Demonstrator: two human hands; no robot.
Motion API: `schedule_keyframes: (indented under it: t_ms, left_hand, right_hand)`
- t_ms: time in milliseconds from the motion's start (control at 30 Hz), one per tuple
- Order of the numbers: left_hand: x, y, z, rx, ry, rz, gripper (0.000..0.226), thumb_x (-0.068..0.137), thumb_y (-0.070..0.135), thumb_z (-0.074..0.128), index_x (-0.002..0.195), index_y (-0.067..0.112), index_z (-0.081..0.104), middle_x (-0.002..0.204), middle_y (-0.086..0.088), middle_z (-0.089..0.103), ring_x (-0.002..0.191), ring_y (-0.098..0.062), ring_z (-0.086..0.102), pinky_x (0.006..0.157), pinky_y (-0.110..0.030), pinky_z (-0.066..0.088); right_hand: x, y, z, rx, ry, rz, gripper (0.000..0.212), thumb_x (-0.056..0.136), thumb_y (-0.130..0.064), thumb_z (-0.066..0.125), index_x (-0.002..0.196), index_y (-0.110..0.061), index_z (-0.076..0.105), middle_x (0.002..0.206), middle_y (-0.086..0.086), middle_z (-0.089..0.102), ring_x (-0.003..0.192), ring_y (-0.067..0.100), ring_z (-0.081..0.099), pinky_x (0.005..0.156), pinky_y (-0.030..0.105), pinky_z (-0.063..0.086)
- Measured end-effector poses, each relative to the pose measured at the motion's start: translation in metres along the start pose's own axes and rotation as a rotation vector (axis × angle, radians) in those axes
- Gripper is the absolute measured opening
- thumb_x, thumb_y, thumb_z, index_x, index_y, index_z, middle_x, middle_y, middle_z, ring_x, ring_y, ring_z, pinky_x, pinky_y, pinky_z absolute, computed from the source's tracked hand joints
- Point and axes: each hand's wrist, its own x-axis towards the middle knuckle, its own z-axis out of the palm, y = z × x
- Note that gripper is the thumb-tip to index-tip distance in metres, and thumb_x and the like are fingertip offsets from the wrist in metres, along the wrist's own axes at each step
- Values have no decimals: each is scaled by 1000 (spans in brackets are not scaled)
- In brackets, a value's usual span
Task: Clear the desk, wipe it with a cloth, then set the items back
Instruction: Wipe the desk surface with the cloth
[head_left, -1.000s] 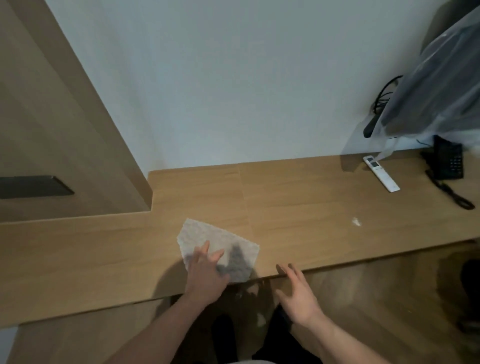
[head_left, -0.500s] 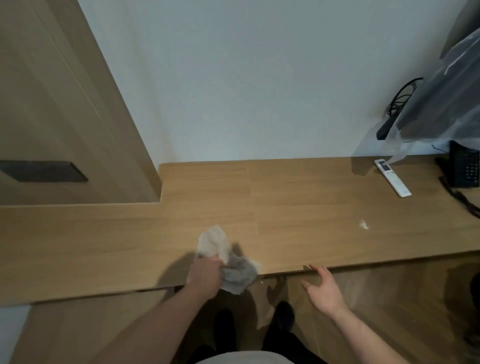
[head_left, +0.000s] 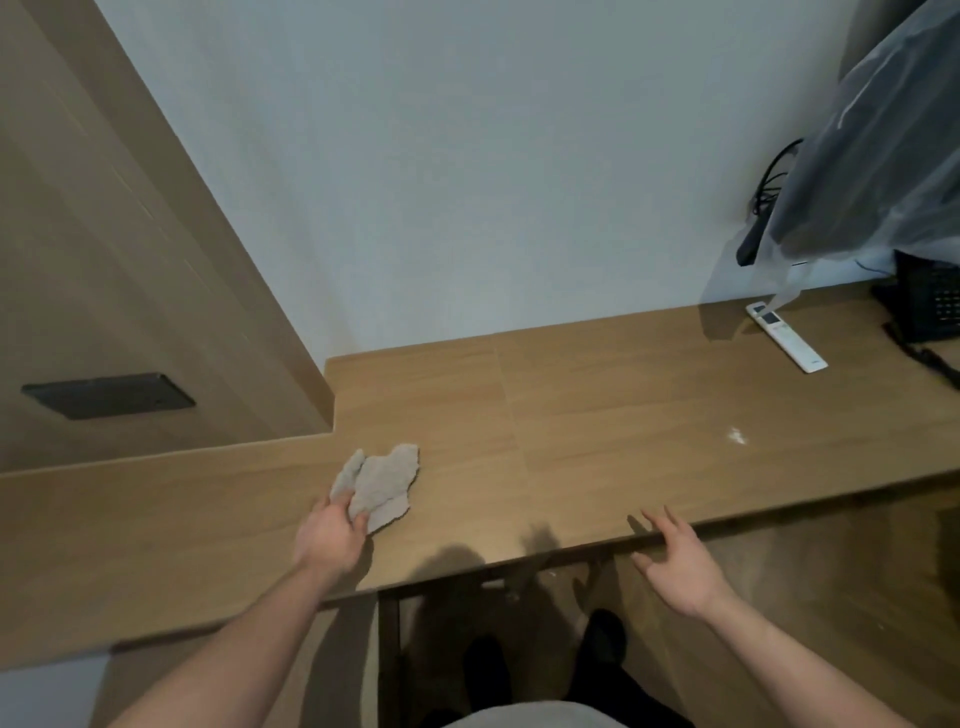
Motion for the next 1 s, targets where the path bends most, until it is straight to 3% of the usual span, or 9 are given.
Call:
schedule_keyframes:
  t_ms: [133, 300, 433, 533, 600, 667, 767, 833, 1000]
  left_hand:
    - [-13, -11, 36, 110, -168, -80, 60, 105, 48, 42, 161, 28, 29, 168, -14, 24, 151, -36, 29, 122, -44, 31]
    - [-53, 80, 49, 23, -339, -96, 75, 99, 48, 44, 164, 32, 10, 172, -4, -13, 157, -40, -5, 126, -52, 13]
    - [-57, 158, 46, -92, -492, 60, 67, 100, 50, 45, 162, 32, 28, 174, -1, 2, 156, -33, 16, 126, -45, 21]
    - [-52, 170, 51, -444, -534, 82, 51, 99, 37, 61, 149, 35, 51, 168, 8, 27, 149, -23, 37, 122, -41, 35]
    - [-51, 151, 50, -523, -403, 41, 39, 94, 36, 67, 132, 43, 62, 162, 16, 36, 140, -17, 47, 114, -42, 46]
    - [-46, 111, 48, -427, -296, 4, 45, 91, 38, 67, 135, 42, 60, 165, 15, 31, 146, -17, 40, 119, -45, 40]
    - [-34, 25, 46, -113, -311, -82, 81, 90, 49, 63, 161, 29, 30, 172, -4, 8, 157, -37, 12, 127, -50, 22]
    - [-31, -23, 48, 73, -305, -182, 97, 87, 63, 58, 165, 29, 13, 172, -12, -2, 157, -43, 4, 127, -52, 17]
    - [-36, -42, 40, 148, -373, -151, 97, 93, 56, 62, 165, 32, 2, 172, -7, -9, 156, -46, 0, 128, -50, 14]
  right_hand:
    - [-1, 9, 6, -47, -43, -6, 75, 97, -34, 67, 162, -29, 30, 173, 0, 11, 159, 21, 15, 126, 29, 14]
    - [0, 15, 20, -48, -58, 19, 77, 96, -35, 68, 162, -32, 28, 173, -2, 9, 159, 23, 16, 128, 35, 20]
    - [7, 1, 25, -38, -83, 11, 76, 97, -32, 69, 162, -29, 29, 174, 0, 10, 159, 23, 16, 128, 37, 19]
    - [13, -17, 32, -68, -85, -36, 77, 96, -35, 68, 162, -28, 30, 173, 1, 11, 159, 23, 14, 128, 35, 18]
    - [16, -33, 39, -83, -69, -84, 79, 95, -37, 68, 163, -30, 28, 173, 1, 12, 159, 22, 13, 128, 36, 19]
    - [20, -50, 47, -79, -81, -132, 81, 94, -36, 68, 163, -31, 26, 174, 1, 10, 159, 23, 14, 127, 39, 23]
    - [30, -77, 59, -77, -143, -197, 84, 95, -41, 67, 164, -34, 20, 174, 0, 1, 160, 27, 8, 128, 45, 21]
    - [38, -91, 66, -90, -137, -223, 88, 93, -51, 67, 163, -38, 15, 174, 1, -2, 160, 30, 1, 128, 49, 18]
    - [60, -122, 91, -165, -188, -194, 104, 84, -65, 67, 163, -42, 4, 173, 0, -2, 158, 36, 2, 124, 54, 24]
